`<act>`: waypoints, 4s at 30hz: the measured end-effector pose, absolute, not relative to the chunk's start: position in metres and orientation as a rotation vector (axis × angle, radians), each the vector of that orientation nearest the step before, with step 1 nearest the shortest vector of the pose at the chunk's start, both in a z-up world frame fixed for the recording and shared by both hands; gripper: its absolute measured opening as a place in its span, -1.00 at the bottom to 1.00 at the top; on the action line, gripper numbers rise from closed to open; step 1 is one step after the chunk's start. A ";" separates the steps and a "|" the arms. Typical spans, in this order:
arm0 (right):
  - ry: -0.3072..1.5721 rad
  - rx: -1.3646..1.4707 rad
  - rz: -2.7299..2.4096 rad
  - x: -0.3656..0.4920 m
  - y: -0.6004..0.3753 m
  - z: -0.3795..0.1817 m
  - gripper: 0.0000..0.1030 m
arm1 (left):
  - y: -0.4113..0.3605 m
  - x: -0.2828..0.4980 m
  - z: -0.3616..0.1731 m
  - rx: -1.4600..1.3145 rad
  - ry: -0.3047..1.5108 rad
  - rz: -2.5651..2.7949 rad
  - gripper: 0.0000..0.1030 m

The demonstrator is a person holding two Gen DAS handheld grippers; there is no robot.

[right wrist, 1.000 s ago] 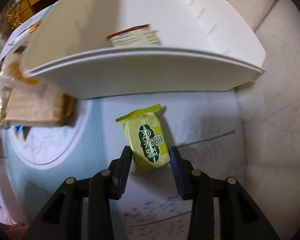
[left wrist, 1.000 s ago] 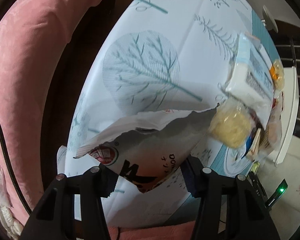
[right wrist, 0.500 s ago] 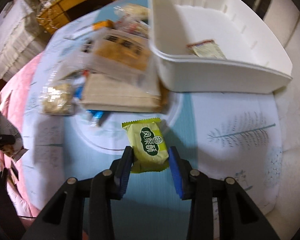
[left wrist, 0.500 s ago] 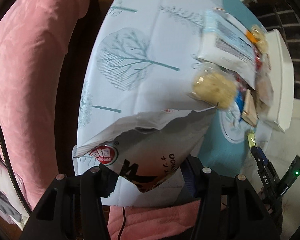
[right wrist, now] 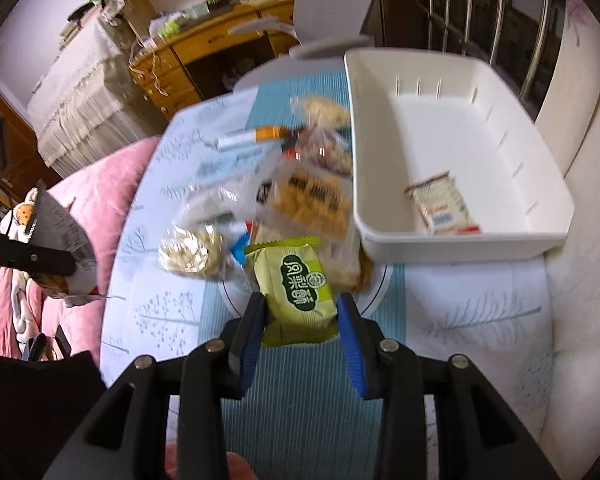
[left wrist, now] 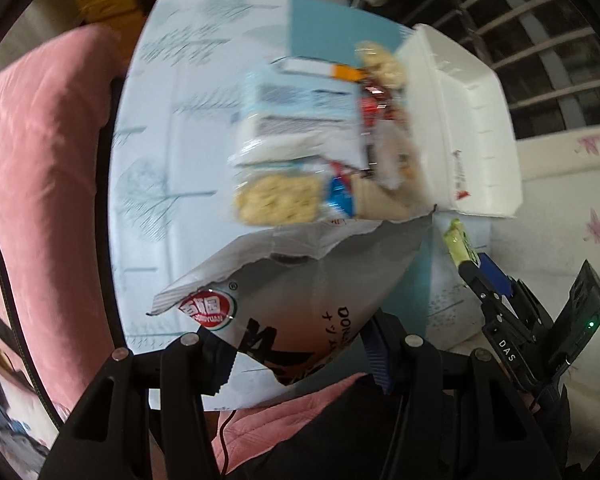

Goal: Organize snacks

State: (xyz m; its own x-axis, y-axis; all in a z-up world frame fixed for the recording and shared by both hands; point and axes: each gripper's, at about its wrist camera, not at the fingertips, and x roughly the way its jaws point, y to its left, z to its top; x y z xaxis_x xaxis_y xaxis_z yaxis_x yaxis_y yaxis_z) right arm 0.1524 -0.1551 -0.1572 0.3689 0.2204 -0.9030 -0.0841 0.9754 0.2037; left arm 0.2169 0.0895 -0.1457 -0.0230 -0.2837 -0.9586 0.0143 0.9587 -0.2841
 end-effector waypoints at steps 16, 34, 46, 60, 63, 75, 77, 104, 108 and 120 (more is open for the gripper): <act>0.987 0.132 0.161 0.168 -0.260 -0.113 -0.30 | -0.080 0.263 -0.090 -0.063 1.508 -0.351 0.03; 1.064 0.169 0.154 0.216 -0.339 -0.148 -0.07 | -0.169 0.310 -0.112 -0.180 1.470 -0.411 0.33; 1.085 0.213 0.188 0.210 -0.330 -0.149 -0.06 | -0.107 0.297 -0.102 -0.236 1.387 -0.294 0.35; 1.010 0.328 0.053 0.149 -0.277 -0.119 -0.06 | -0.014 0.241 -0.080 -0.189 1.322 -0.340 0.35; 1.005 0.372 0.002 0.132 -0.261 -0.116 -0.06 | 0.005 0.231 -0.077 -0.155 1.315 -0.367 0.35; 1.066 0.607 -0.261 0.078 -0.218 -0.140 -0.05 | 0.061 0.205 -0.103 0.063 1.326 -0.466 0.35; 1.076 0.691 -0.307 0.069 -0.218 -0.149 0.01 | 0.067 0.202 -0.112 0.106 1.342 -0.491 0.35; 1.255 1.091 -0.556 0.088 -0.243 -0.255 0.89 | 0.028 0.268 -0.277 0.432 1.631 -0.477 0.76; 1.312 1.090 -0.567 0.098 -0.247 -0.269 0.89 | 0.018 0.273 -0.290 0.526 1.617 -0.475 0.76; 1.404 1.081 -0.605 0.130 -0.243 -0.291 0.89 | -0.009 0.289 -0.317 0.636 1.621 -0.485 0.68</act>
State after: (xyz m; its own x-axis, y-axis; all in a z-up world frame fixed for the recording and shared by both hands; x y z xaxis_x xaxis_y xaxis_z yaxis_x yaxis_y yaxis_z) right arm 0.1296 -0.2431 -0.2910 0.1355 0.2534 -0.9578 0.8700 0.4321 0.2375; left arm 0.2892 -0.0086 -0.3169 -0.0814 0.1286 -0.9884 0.6504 0.7583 0.0451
